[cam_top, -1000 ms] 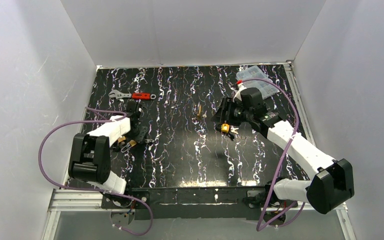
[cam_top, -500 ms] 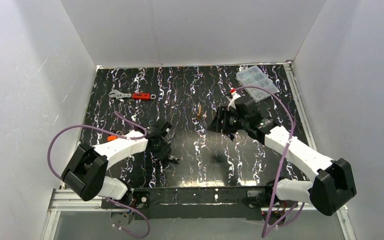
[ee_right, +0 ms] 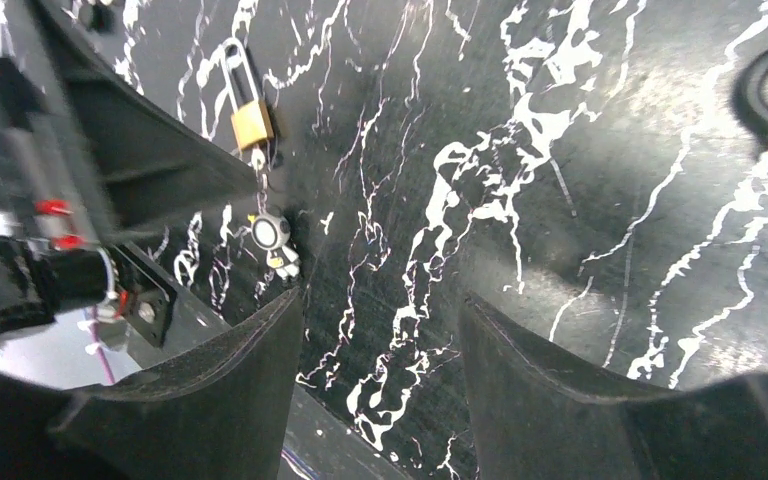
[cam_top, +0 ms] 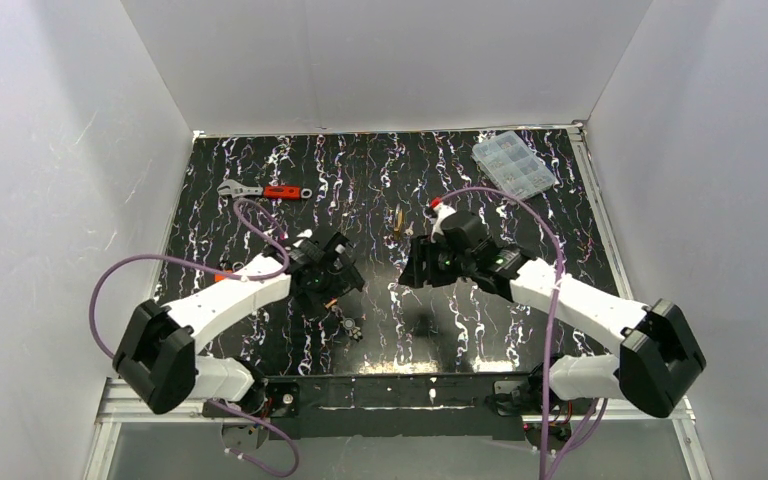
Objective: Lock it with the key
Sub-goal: Move the lock to the center of the board, then pick up the lock from the center of the board.
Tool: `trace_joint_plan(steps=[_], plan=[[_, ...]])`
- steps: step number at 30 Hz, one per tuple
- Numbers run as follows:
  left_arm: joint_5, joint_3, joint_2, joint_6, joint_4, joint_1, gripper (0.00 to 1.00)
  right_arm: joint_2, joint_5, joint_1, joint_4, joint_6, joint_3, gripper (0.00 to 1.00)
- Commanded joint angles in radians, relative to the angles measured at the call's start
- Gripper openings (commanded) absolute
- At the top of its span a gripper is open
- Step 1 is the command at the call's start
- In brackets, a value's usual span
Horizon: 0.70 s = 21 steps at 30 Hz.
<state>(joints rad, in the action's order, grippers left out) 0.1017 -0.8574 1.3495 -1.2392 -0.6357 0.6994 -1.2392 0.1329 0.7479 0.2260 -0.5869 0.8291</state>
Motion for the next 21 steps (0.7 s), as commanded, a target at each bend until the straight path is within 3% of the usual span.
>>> trace_joint_plan(steps=[1,11,21], plan=[[0.068,-0.08,-0.123,0.218,-0.155,-0.078,0.98,-0.075,-0.071,0.076,-0.037,0.041,0.07,0.65],[-0.036,-0.116,-0.282,0.513,-0.236,-0.504,0.98,-0.365,-0.151,0.242,-0.025,0.133,0.326,0.66],[-0.154,-0.067,-0.33,0.548,-0.222,-0.618,0.98,-0.729,-0.227,0.357,0.124,0.277,0.693,0.66]])
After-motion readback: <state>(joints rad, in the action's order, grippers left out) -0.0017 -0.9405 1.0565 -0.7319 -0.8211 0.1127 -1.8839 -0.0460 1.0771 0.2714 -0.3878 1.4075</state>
